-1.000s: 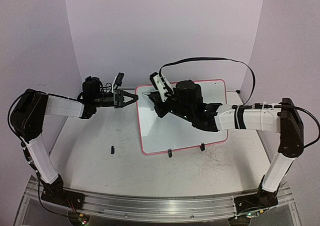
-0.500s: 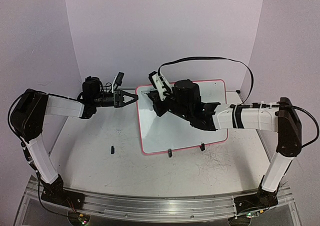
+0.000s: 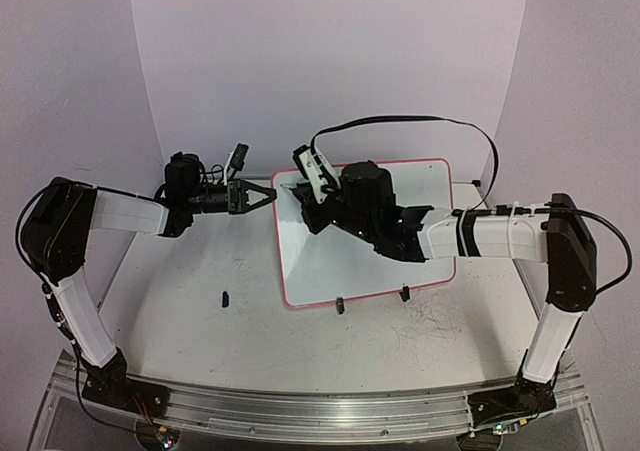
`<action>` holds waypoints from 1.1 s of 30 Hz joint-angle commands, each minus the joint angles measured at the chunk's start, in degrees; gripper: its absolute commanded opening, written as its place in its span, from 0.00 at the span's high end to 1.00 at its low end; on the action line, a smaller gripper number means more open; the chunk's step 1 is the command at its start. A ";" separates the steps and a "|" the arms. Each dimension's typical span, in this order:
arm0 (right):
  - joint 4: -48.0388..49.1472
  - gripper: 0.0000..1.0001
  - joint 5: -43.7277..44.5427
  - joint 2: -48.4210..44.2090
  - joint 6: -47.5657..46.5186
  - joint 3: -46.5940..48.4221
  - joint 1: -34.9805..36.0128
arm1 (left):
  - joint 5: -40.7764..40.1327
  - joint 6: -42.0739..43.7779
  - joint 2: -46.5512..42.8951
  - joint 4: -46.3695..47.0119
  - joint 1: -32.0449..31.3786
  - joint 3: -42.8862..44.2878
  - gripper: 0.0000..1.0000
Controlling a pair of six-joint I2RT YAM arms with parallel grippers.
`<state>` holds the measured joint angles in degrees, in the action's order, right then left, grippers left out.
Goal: Write a sentence on the whiteboard
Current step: Hold the whiteboard at the center of the board, then write a sentence on the whiteboard.
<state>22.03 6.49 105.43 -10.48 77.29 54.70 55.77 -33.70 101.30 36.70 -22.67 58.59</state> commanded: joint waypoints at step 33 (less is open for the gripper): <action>1.78 1.00 2.04 -0.62 2.78 -2.32 0.61 | 1.56 -0.47 -1.52 1.97 -0.60 1.39 1.00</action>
<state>23.29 7.88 105.67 -8.93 76.26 54.98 55.64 -33.01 101.30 36.67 -22.70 58.59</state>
